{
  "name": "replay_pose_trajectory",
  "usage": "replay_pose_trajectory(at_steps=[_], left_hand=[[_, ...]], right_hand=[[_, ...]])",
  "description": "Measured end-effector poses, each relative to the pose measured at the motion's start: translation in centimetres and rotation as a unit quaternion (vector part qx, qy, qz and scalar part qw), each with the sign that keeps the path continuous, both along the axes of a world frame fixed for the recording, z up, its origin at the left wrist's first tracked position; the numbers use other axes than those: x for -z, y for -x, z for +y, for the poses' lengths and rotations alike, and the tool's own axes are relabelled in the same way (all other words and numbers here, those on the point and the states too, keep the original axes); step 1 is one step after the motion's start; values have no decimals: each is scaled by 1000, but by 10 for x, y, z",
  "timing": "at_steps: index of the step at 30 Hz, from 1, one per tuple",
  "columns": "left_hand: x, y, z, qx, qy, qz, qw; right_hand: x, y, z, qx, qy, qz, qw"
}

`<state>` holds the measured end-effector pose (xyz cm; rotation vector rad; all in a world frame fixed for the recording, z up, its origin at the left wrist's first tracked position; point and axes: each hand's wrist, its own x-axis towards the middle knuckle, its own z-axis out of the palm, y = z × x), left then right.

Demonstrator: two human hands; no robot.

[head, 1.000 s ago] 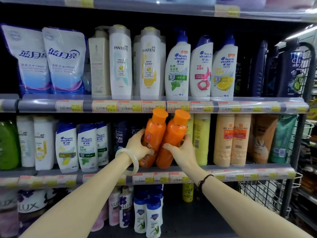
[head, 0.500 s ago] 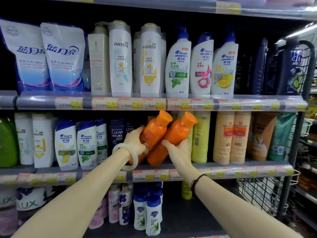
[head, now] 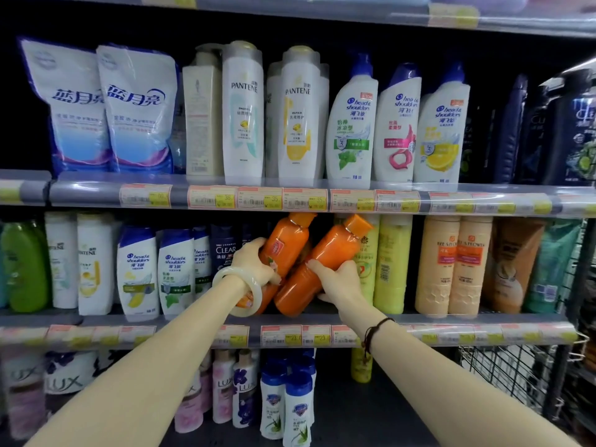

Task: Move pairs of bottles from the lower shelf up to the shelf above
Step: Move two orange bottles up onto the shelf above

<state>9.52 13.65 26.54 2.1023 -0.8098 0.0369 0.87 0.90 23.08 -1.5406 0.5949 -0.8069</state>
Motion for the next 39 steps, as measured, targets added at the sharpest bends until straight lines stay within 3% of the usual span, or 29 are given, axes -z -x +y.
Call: replay_pose_trajectory(at_steps=[14, 25, 39], left_hand=[[12, -12, 0, 14, 121, 115, 986], [21, -27, -9, 50, 138, 136, 980], [33, -30, -16, 47, 168, 145, 974]], right_hand=[[-20, -5, 4, -6, 192, 69, 979], [-15, -9, -15, -67, 200, 41, 977], [-4, -1, -18, -64, 202, 42, 976]])
